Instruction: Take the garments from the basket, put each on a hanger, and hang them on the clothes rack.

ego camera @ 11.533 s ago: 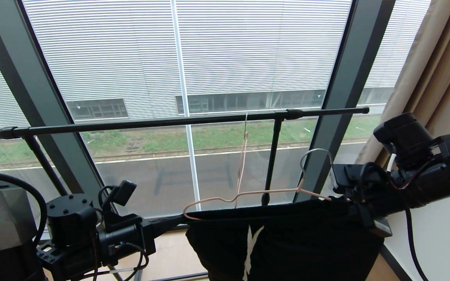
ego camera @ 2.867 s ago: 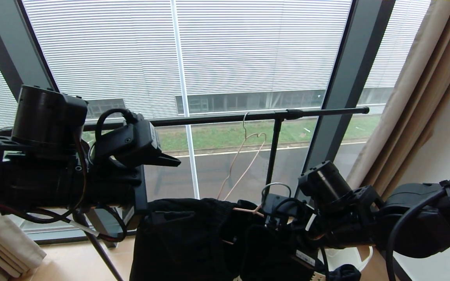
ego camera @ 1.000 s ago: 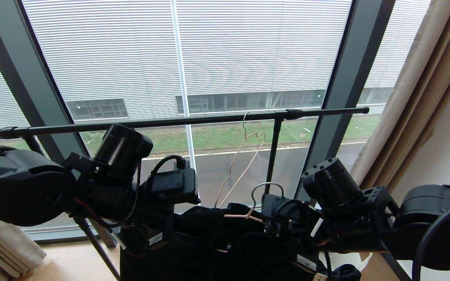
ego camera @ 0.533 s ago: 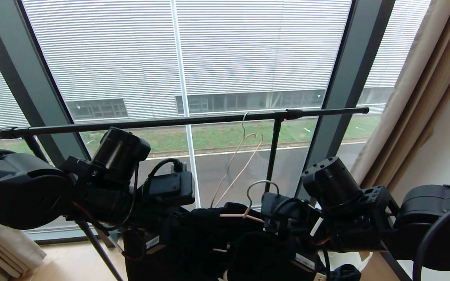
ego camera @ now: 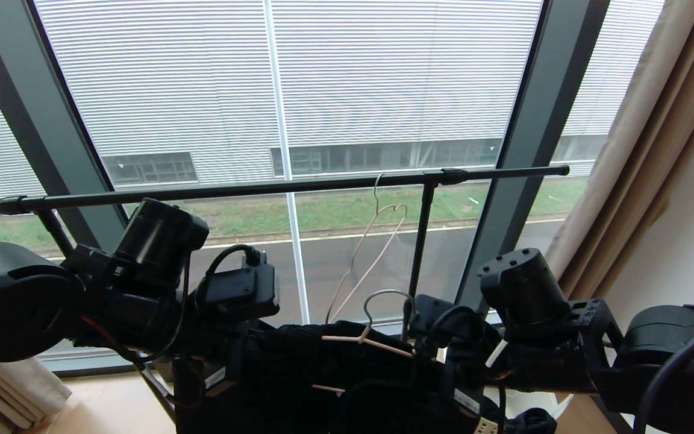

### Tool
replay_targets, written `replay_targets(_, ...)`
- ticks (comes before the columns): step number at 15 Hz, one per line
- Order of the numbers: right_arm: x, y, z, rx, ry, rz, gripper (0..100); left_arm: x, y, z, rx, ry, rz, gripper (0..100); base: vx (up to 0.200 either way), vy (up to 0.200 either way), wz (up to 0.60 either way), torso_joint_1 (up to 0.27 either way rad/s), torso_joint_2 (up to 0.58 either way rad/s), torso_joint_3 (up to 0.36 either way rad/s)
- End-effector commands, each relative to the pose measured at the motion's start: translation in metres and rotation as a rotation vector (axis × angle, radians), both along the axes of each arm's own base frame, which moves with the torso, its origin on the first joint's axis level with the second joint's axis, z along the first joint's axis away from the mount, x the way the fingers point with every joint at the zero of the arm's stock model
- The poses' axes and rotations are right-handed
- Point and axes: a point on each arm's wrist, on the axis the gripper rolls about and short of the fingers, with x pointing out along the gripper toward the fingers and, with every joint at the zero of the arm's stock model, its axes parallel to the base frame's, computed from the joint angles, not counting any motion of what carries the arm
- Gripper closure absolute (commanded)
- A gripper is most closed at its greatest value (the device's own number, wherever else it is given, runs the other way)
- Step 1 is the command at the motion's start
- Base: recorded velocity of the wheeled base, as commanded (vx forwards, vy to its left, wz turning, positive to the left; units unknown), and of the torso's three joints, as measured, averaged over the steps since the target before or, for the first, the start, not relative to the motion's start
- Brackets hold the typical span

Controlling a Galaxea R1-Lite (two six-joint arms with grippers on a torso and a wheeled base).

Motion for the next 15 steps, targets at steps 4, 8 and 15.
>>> replay_targets(4,0.008,-0.029,0.02,0.149,0.03,0.04,0,-0.011,0.028,0.014,-0.052,-0.022,0.079,100,0.0,0.0,0.0,0.0,0.0,0.0)
replay_targets(8,0.009,-0.037,0.022,0.252,0.091,0.129,0,-0.018,0.043,0.019,-0.11,-0.008,0.102,100,0.0,0.0,0.0,0.0,0.0,0.0)
replay_targets(15,0.023,-0.06,0.022,0.384,0.12,0.188,0,-0.029,0.071,0.035,-0.215,0.004,0.213,100,0.0,0.0,0.0,0.0,0.0,0.0)
